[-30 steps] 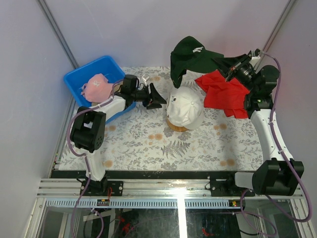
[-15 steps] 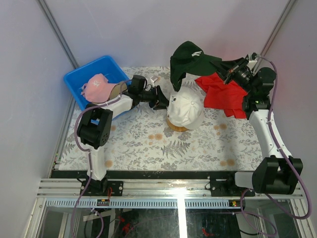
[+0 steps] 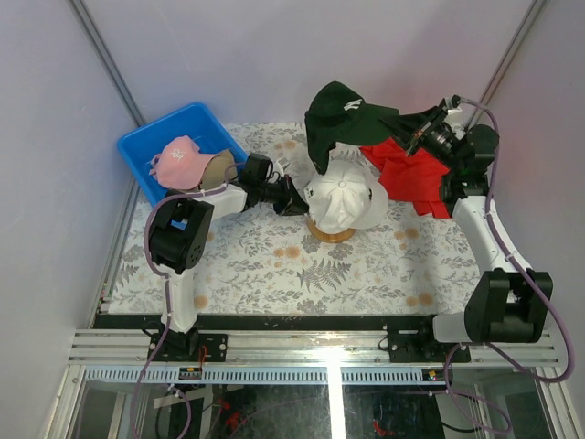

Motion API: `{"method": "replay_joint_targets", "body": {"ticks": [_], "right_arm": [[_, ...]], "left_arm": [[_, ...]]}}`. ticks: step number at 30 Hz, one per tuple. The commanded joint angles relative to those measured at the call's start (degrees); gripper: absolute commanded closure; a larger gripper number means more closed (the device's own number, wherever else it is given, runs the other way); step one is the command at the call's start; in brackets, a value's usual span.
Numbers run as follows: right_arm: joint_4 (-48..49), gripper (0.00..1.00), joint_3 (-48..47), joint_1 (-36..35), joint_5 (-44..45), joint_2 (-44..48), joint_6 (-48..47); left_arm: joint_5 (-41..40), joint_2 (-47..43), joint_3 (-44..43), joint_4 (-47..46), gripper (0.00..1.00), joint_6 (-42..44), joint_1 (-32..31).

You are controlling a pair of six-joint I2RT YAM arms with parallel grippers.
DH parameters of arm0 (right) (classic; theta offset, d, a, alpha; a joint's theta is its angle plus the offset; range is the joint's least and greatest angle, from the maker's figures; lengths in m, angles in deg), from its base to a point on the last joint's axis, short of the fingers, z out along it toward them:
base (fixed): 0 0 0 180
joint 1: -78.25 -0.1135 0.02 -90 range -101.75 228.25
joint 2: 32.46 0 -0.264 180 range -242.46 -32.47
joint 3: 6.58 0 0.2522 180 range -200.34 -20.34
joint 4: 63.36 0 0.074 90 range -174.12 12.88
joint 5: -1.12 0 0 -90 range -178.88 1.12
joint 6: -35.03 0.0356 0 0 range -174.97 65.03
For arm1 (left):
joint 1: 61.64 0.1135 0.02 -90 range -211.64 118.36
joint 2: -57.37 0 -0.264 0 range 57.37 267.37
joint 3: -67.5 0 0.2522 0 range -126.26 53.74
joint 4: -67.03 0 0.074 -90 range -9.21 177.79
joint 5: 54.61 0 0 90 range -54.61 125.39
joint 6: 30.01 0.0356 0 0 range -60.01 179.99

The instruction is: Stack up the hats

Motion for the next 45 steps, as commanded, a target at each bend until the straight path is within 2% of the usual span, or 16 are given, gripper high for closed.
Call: {"method": "replay_joint_targets", "body": {"ticks": [1,6,10,16,22,29,33,39,45], "right_arm": [[14.9,1.0,1.3,-3.1,-3.1,-3.1,1.6],[32.7,1.0,2.3,-7.2,-0.7,-9.7,6.7],[36.9,1.0,3.2,-7.7,-0.5,-13.0,6.4],[25.0,1.0,9.0,-7.4,-5.2,-11.3,-2.3],[3.5,1.0,13.7,-6.4,-9.1,-4.0,-14.9],[-12.8,1.0,17.7,3.6,-13.4,3.1,-24.7],[-23.9,1.0,17.3,7.2,-15.2,4.1,-33.4],[-30.2,1.0,15.9,7.3,-19.6,1.5,-40.9],[-44.7,1.0,10.7,7.4,-20.1,0.1,-55.6]], "left_arm": [[-0.4,0.3,2.6,-0.2,0.97,0.7,-0.1],[0.7,1.1,1.8,0.5,0.97,0.6,-0.1],[1.0,1.4,0.9,0.9,0.98,0.4,-0.3],[1.1,1.4,1.0,0.4,0.98,-0.2,-0.3],[1.2,2.1,1.3,-0.5,0.99,-0.8,-0.3],[1.5,3.6,1.1,-1.1,1.0,-1.4,-0.3],[1.8,4.4,1.1,-1.3,1.0,-1.7,-0.3],[2.4,5.6,1.4,-1.4,1.0,-2.0,-0.3],[2.6,5.8,2.2,-1.5,1.0,-2.1,-0.3]]}}
